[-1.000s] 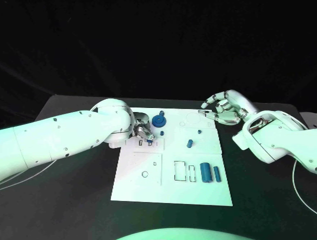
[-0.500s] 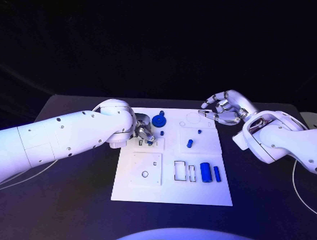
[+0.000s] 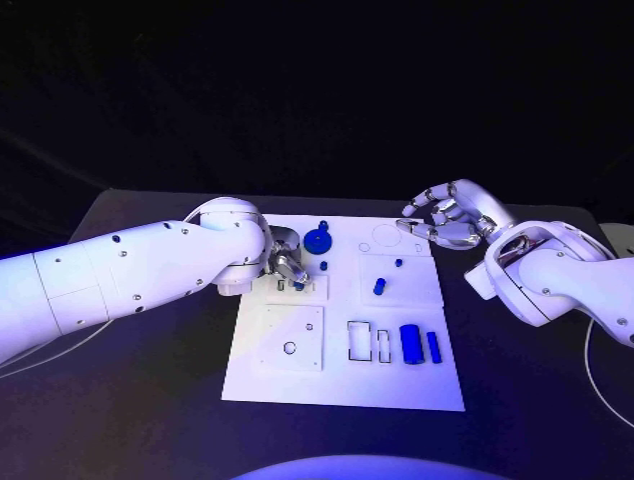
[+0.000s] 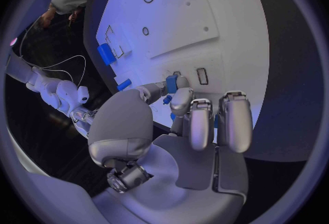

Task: Assemble the parts on the task board

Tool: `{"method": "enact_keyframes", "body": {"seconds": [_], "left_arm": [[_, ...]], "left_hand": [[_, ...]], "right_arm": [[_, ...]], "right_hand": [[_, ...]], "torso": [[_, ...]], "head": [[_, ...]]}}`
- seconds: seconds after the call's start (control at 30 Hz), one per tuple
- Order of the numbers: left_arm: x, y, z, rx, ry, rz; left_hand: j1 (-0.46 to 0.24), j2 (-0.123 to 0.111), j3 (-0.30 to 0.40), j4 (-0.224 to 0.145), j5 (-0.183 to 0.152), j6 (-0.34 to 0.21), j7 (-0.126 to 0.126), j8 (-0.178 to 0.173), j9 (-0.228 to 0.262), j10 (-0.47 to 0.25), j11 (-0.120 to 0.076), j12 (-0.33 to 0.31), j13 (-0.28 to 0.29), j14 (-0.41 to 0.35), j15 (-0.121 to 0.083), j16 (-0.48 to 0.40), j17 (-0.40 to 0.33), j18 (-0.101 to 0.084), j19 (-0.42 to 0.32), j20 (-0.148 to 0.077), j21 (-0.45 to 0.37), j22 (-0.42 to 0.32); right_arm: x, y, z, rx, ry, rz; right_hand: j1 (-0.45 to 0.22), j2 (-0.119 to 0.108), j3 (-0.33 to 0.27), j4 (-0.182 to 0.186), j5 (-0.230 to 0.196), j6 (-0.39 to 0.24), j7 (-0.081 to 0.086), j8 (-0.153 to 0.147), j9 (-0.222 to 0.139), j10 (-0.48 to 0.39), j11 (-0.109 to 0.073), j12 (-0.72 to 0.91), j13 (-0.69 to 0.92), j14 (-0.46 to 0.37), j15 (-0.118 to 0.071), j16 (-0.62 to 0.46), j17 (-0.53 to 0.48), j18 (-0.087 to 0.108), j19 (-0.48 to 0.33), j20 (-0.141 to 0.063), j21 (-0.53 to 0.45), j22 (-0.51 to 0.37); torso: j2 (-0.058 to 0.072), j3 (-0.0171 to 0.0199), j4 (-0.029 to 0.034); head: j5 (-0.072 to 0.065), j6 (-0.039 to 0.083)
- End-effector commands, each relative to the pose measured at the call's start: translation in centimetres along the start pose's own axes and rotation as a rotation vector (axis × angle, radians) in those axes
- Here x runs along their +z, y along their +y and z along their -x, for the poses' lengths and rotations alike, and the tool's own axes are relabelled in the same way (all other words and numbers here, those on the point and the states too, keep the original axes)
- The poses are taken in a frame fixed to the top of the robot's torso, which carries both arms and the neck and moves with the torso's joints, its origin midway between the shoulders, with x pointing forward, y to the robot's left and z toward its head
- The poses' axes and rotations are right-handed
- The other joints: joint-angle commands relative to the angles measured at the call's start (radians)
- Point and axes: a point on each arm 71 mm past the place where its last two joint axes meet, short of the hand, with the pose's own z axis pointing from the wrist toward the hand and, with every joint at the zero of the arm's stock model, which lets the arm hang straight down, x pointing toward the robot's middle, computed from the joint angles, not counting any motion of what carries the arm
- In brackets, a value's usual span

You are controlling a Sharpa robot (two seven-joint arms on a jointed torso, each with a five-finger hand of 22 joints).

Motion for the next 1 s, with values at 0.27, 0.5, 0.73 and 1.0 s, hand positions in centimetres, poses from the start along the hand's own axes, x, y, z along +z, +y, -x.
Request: {"method": "enact_keyframes", "body": {"seconds": [0.27,0.5,0.73,1.0], "left_arm": [[-0.02,0.19,-0.24,0.027,0.019,0.008],[-0.04,0.32,-0.24,0.03,0.021,0.01],[-0.08,0.38,-0.29,0.033,0.025,0.011],[-0.1,0.23,-0.41,0.032,0.029,0.007]], "left_hand": [[0.055,0.043,0.057,-0.065,0.002,0.002,-0.007,-0.003,0.001,0.004,-0.001,-0.002,0.0,0.101,-0.002,0.006,0.255,-0.007,0.039,0.001,0.002,0.035],[0.057,0.043,0.057,-0.065,0.003,0.002,-0.007,-0.004,0.001,0.004,-0.001,-0.001,0.002,0.101,-0.002,0.006,0.255,-0.007,0.039,0.001,0.002,0.034],[0.058,0.044,0.057,-0.066,0.003,0.002,-0.007,-0.004,0.001,0.005,-0.001,0.0,0.003,0.102,-0.003,0.007,0.256,-0.007,0.04,0.001,0.003,0.036],[0.059,0.044,0.057,-0.066,0.003,0.003,-0.007,-0.003,0.001,0.005,-0.001,0.0,0.003,0.102,-0.003,0.007,0.257,-0.007,0.04,0.001,0.003,0.037]], "right_arm": [[-0.03,0.08,-0.08,-0.008,0.007,0.011],[-0.03,0.08,-0.08,-0.008,0.007,0.011],[-0.03,0.07,-0.08,-0.008,0.007,0.011],[-0.05,0.09,-0.08,-0.008,0.007,0.012]], "right_hand": [[-0.008,0.001,0.006,-0.001,-0.001,-0.005,-0.003,0.004,0.001,0.003,-0.005,0.003,0.106,0.092,-0.01,-0.006,0.213,-0.014,0.105,-0.009,0.004,0.263],[-0.01,0.002,0.008,-0.002,0.0,-0.005,-0.004,0.005,0.002,0.004,-0.005,0.004,0.107,0.092,-0.01,-0.006,0.213,-0.014,0.105,-0.009,0.004,0.263],[-0.01,0.002,0.008,-0.002,0.0,-0.005,-0.004,0.005,0.002,0.004,-0.005,0.004,0.107,0.092,-0.01,-0.006,0.213,-0.014,0.105,-0.009,0.004,0.263],[-0.01,0.002,0.008,-0.002,0.0,-0.005,-0.004,0.005,0.002,0.004,-0.005,0.004,0.107,0.092,-0.01,-0.006,0.213,-0.014,0.105,-0.009,0.004,0.263]], "torso": [[0.0,-0.0008,0.0012],[0.0,-0.0006,0.0011],[0.0,-0.0005,0.0006],[-0.001,0.0002,0.0013]], "head": [[-0.001,-0.002],[-0.001,-0.003],[-0.001,-0.004],[-0.001,-0.003]]}}
